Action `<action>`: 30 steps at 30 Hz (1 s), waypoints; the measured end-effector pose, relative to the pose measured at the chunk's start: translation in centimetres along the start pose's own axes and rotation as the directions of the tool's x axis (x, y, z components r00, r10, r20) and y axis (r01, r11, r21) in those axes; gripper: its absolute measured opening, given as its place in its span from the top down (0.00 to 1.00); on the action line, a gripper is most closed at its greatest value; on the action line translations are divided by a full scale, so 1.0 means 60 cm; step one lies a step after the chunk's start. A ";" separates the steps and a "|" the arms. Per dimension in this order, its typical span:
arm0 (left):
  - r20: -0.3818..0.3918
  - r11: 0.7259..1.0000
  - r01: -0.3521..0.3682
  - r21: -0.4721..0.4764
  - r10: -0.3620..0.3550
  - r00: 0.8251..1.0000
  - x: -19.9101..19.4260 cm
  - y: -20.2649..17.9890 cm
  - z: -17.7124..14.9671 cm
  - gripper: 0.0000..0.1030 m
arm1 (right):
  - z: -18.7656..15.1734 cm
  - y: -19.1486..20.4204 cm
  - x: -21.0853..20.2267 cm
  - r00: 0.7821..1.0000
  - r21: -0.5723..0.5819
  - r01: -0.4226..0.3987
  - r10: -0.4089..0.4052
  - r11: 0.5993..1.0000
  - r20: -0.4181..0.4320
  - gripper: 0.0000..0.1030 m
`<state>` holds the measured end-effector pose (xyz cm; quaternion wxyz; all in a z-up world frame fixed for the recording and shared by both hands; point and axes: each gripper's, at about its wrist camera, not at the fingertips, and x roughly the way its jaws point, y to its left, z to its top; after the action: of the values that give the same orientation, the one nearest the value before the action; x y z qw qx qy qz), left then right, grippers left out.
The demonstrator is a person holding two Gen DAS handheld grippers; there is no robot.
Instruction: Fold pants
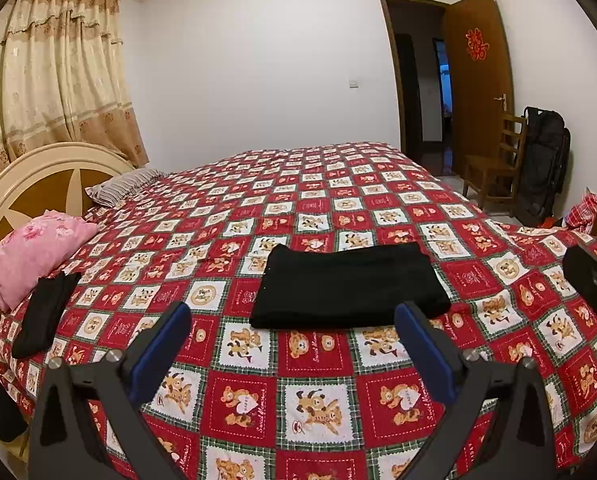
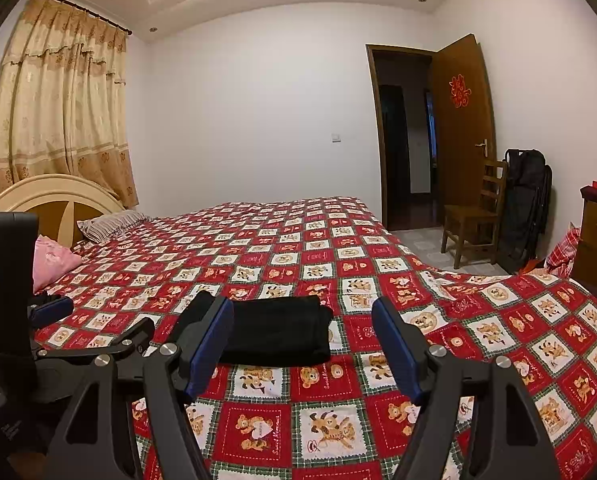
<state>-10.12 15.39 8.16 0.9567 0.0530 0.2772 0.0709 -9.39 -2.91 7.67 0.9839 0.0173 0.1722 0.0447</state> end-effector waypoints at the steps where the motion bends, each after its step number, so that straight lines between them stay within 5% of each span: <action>1: 0.000 1.000 0.001 0.000 -0.001 1.000 0.000 0.000 0.000 0.00 | 0.000 0.000 0.000 1.000 0.000 0.000 0.000 1.000 0.000 0.29; 30: -0.002 1.000 -0.014 0.004 0.014 1.000 0.005 0.003 -0.003 0.00 | -0.004 -0.003 0.003 1.000 0.012 0.012 -0.012 1.000 0.004 0.29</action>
<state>-9.96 15.63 7.87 0.9558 0.0566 0.2779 0.0770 -9.32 -3.08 7.36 0.9844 0.0221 0.1706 0.0378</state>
